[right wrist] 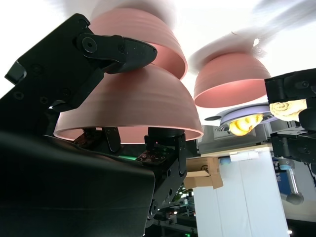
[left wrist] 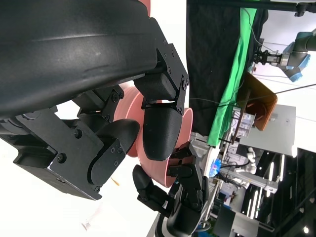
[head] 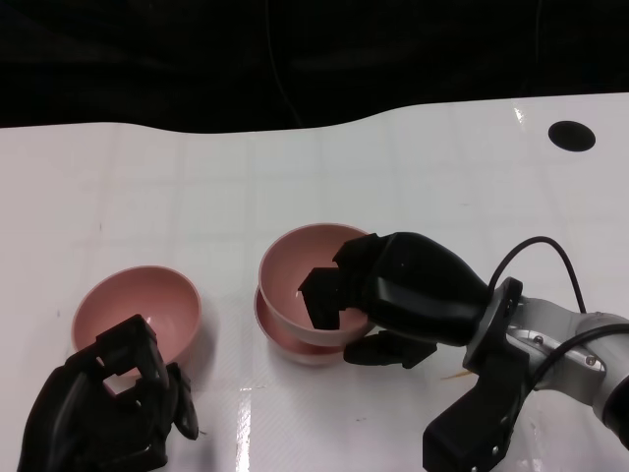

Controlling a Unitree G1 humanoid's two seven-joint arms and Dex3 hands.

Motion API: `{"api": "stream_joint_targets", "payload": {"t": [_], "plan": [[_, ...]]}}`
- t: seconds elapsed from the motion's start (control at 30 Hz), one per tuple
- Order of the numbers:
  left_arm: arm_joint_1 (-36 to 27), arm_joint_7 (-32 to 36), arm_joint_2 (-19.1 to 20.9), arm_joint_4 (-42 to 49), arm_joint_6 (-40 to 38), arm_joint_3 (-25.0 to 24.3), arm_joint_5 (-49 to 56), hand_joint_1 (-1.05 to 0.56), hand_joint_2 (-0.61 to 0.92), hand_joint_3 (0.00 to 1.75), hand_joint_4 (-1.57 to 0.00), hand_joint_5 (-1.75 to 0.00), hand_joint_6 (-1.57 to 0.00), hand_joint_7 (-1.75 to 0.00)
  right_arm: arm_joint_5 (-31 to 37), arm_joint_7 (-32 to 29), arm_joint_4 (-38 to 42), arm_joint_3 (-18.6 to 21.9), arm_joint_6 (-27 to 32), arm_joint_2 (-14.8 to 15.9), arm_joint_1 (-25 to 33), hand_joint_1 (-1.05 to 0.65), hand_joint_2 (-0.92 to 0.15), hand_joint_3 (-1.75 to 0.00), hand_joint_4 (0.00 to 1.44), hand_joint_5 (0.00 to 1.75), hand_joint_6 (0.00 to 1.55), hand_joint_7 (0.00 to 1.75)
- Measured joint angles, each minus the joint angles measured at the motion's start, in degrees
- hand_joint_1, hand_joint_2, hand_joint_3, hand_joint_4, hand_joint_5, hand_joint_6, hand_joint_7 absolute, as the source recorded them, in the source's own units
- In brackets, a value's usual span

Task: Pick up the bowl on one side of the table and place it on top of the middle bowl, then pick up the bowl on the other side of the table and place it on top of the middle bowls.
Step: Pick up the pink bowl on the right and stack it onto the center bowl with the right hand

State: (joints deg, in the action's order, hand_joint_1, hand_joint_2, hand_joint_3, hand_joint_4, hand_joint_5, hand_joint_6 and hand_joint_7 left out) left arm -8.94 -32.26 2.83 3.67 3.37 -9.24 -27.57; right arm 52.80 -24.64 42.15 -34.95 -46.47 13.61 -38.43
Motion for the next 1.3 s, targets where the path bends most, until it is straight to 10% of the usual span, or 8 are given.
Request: {"api": "stream_joint_targets", "payload": {"t": [1.3], "plan": [[-0.06,0.95,-0.34,-0.11,1.30,0.20,2.21,-0.03,0.48,1.37,-0.90,-1.75,-0.77,-1.75,2.82,-5.64,6.54,-4.90,-0.03,-1.56,-2.41,-0.20,-0.74,-0.53,0.85,1.75,0.58,1.70]]}}
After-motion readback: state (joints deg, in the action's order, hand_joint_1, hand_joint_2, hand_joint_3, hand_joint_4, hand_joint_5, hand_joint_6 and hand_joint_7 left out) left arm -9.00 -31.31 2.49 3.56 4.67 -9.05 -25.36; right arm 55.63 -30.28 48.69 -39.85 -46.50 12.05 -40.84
